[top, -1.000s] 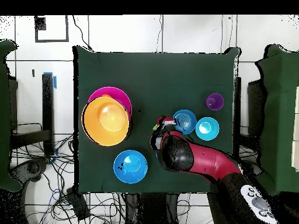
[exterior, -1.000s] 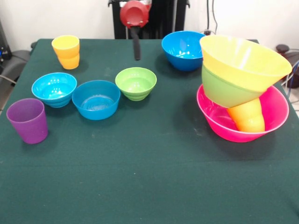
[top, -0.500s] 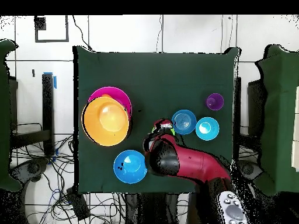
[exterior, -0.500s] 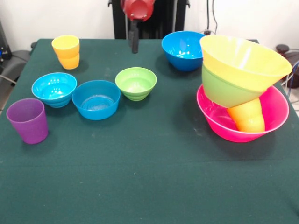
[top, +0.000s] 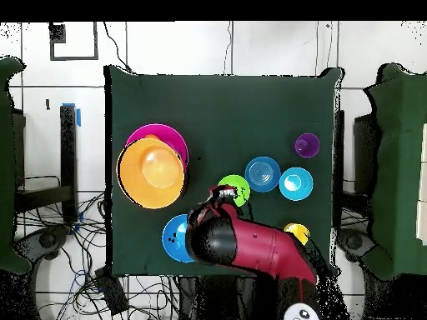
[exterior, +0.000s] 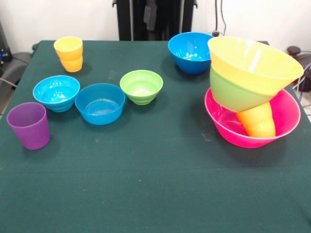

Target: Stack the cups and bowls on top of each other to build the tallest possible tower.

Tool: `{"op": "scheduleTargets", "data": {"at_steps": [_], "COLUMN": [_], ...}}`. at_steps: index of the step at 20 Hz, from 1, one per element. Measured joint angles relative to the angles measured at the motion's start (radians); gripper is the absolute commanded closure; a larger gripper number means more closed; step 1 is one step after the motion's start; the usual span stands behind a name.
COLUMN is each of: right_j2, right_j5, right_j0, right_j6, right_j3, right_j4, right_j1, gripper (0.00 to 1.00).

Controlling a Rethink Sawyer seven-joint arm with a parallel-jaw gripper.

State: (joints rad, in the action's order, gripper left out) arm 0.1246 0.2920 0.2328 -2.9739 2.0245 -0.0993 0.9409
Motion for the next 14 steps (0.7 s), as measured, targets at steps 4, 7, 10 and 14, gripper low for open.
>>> {"op": "scheduleTargets", "data": {"at_steps": [4,7,10,14], "right_j2": [0.031,0.043,0.047,0.047], "right_j5": [0.095,0.132,0.135,0.135], "right_j0": [0.006,0.028,0.058,0.081], "right_j6": [0.000,0.000,0.000,0.000], "right_j3": [0.002,0.010,0.027,0.051], "right_j4": [0.024,0.049,0.079,0.101], "right_j1": [0.030,0.047,0.056,0.068], "gripper": [0.00,0.00,0.00,0.00]}}
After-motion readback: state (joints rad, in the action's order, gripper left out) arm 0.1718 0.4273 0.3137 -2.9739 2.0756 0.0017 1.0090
